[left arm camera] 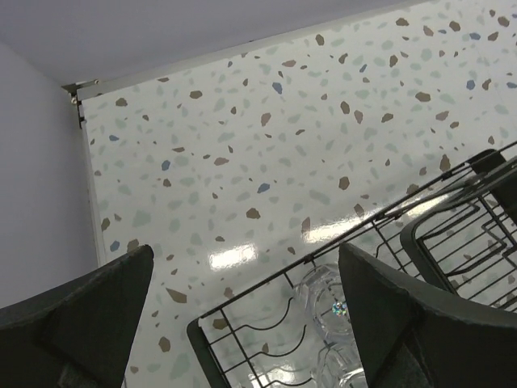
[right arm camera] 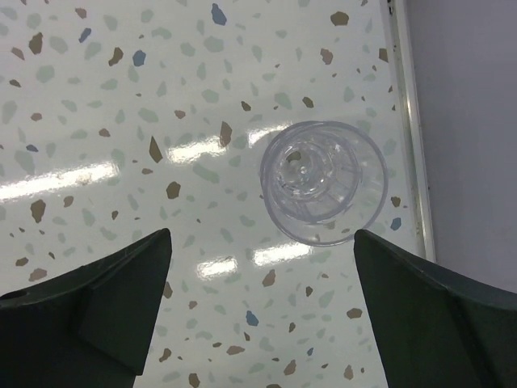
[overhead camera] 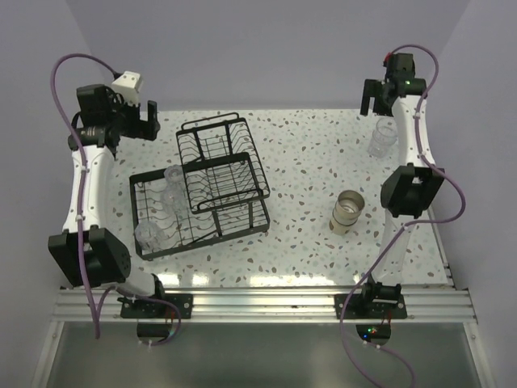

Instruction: Unload the cups from the dish rack

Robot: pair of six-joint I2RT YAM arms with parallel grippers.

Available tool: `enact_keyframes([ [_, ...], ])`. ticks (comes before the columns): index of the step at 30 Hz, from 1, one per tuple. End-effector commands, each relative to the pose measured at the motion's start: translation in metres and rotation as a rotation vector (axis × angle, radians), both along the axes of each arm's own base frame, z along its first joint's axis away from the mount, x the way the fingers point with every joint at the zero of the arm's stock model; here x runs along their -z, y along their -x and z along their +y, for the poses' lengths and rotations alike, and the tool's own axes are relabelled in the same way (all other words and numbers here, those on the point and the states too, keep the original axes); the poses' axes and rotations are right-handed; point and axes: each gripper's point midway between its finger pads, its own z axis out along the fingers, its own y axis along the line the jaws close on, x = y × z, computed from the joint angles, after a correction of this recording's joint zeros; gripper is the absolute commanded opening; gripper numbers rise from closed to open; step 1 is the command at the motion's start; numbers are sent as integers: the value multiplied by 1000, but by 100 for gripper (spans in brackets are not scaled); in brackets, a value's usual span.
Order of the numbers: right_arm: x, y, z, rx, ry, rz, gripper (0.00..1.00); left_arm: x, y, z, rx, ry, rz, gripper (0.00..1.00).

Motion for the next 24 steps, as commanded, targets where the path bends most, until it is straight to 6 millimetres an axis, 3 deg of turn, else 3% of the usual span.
enact_keyframes([
  [1,-56,-2,5,-16,26,-141,98,5,23,-7,64,-75,-4,100],
  [3,-59,0,4,-17,29,-143,98,22,37,-8,83,-92,48,100],
  [10,-77,10,8,-29,38,-173,98,67,108,-41,347,-161,84,100],
  [18,-75,15,10,-38,38,-162,98,131,134,-53,461,-195,139,100],
  [24,-73,20,10,-42,43,-154,98,154,127,-55,497,-240,77,100],
])
